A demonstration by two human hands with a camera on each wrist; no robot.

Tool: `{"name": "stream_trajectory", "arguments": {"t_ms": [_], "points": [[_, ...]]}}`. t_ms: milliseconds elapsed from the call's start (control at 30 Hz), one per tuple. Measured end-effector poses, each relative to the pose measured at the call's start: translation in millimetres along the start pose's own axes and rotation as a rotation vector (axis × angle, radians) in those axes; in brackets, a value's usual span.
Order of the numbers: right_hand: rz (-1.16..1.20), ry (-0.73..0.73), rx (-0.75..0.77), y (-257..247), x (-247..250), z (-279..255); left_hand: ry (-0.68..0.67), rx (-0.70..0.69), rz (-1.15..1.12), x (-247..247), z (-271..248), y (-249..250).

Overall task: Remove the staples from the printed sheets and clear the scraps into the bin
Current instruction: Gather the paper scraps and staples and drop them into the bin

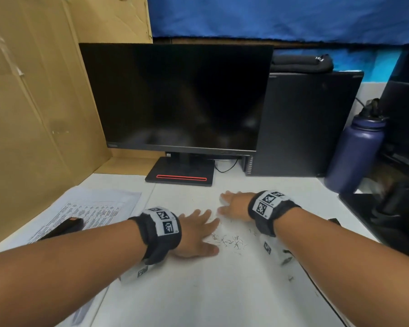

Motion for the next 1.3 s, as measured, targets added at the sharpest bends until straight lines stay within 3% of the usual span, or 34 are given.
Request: {"name": "stream_trajectory", "arguments": {"t_ms": [100,267,367,467,533,667,767,867,1000,1167,1300], "points": [[-0.041,-0.049,0.101,-14,-4,-18,-0.034,-0.047,-0.058,-1,-20,-9],[0.039,-0.077,0.187,10,-10,-76,-0.027,0.026,-0.129,21,-41,-25],[0.130,-0.041,0.078,42,-5,-89,-0.010,0.037,-0.124,26,-32,-18],[-0.003,-0.038,-0.166,78,-3,-87,-0.017,0.037,-0.137,23,-18,-1],[-0.043,-0.072,-0.237,84,-8,-88,-0.027,0.031,-0.131,20,-14,13],[-0.062,-0.004,-0.176,55,-25,-98,-0.040,-0.040,-0.075,14,-20,26],[-0.047,-0.074,-0.066,38,-26,-109,-0.047,-0.078,-0.086,7,-33,12],[0.069,-0.074,0.024,35,-8,-112,0.053,-0.007,-0.145,18,-36,-6],[0.040,0.009,0.134,16,1,-96,0.098,0.126,-0.170,39,-25,-8],[-0.041,-0.082,0.284,3,-22,-105,-0.065,-0.069,-0.081,25,-45,29],[0.067,-0.045,0.231,38,-21,-128,-0.038,-0.112,-0.093,18,-76,16]]}}
Point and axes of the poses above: each hand's wrist, its own z-axis towards the middle knuckle, its own x-axis out of the back of the hand, y = z × x, the point moved 3 cm from there along z, towards the middle knuckle, and after that the axes turned 15 degrees about y, right-handed, at the moved point
